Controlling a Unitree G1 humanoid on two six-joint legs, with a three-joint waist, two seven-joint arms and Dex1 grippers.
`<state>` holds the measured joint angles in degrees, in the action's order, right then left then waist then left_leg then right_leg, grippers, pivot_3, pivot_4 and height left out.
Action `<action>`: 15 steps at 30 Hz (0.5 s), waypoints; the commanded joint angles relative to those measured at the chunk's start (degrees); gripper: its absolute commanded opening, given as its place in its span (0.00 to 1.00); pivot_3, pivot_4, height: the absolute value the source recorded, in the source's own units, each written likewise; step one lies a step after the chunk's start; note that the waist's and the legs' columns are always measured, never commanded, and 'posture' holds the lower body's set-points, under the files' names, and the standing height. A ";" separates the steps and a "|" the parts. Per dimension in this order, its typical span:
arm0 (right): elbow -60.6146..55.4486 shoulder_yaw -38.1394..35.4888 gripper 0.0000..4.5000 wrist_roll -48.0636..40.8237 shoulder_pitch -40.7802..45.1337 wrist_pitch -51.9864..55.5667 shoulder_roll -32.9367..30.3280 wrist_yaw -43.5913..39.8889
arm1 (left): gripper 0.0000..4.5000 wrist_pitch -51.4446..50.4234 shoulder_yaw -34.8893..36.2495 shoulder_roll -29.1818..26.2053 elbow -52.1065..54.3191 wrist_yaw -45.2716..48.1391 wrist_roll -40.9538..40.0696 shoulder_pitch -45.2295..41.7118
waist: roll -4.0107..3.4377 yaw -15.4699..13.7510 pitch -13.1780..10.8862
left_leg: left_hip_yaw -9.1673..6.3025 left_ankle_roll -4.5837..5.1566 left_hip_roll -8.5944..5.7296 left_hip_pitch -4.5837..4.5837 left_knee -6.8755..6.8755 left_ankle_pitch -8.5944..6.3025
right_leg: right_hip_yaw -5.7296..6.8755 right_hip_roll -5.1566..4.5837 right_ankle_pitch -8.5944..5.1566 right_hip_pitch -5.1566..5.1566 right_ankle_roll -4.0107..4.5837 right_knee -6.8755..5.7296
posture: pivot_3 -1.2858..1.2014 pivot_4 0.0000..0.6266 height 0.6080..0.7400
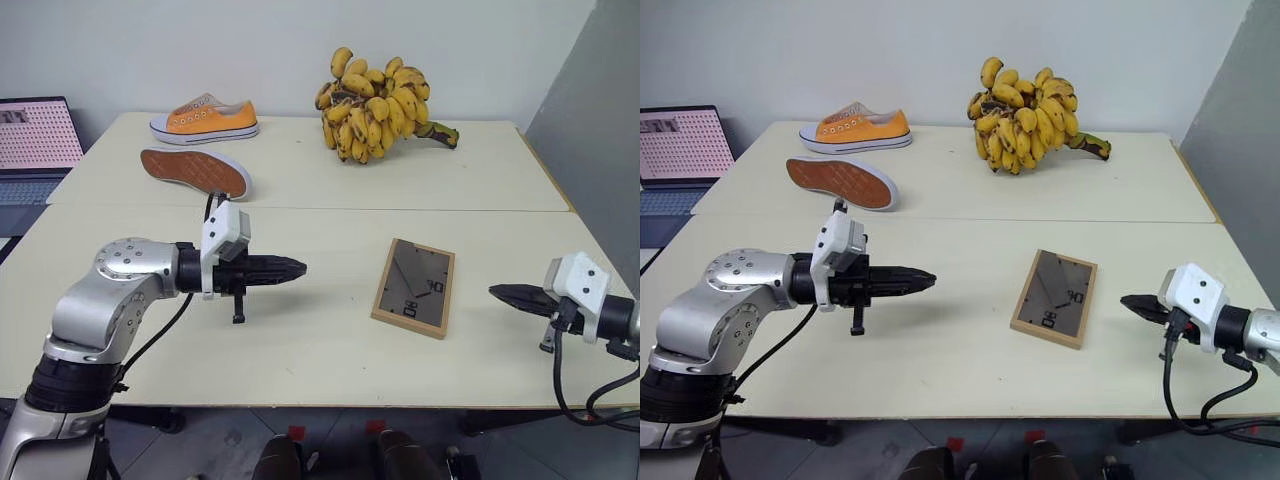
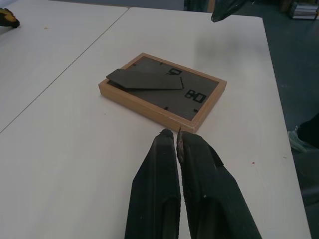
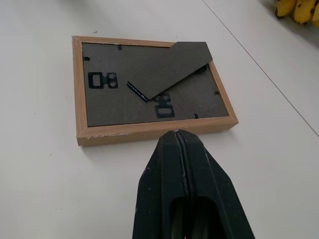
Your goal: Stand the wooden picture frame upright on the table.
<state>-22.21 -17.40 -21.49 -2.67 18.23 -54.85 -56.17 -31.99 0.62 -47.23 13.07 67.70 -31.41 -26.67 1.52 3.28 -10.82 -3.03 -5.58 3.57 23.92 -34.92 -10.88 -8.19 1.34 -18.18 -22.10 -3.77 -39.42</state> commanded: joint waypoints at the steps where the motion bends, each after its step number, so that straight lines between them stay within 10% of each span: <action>1: -2.24 -0.84 0.00 -0.39 0.10 0.18 0.54 0.99 | 0.05 2.14 -0.30 0.60 0.90 -1.39 1.71 -0.89 | 0.00 0.00 0.00 | 0.00 0.00 0.00 0.00 0.00 0.00 | 0.00 0.00 0.00 0.00 0.00 0.00 | 0.52 0.24 1.00; 15: -3.03 -0.27 0.00 2.35 -0.13 0.24 1.56 4.43 | 0.05 2.64 -2.48 4.74 -3.42 -7.29 7.02 -4.68 | 0.00 -0.12 0.00 | -0.01 0.00 -0.01 0.01 -0.06 0.00 | 0.01 0.00 0.02 0.01 -0.01 -0.03 | 0.52 0.24 1.00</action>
<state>-23.47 -16.79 -19.12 -2.96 18.43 -53.40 -52.30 -30.60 -2.13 -42.48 8.45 60.44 -24.77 -30.65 1.52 3.16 -10.82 -3.04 -5.58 3.57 23.93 -34.98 -10.88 -8.19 1.34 -18.16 -22.08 -3.78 -39.45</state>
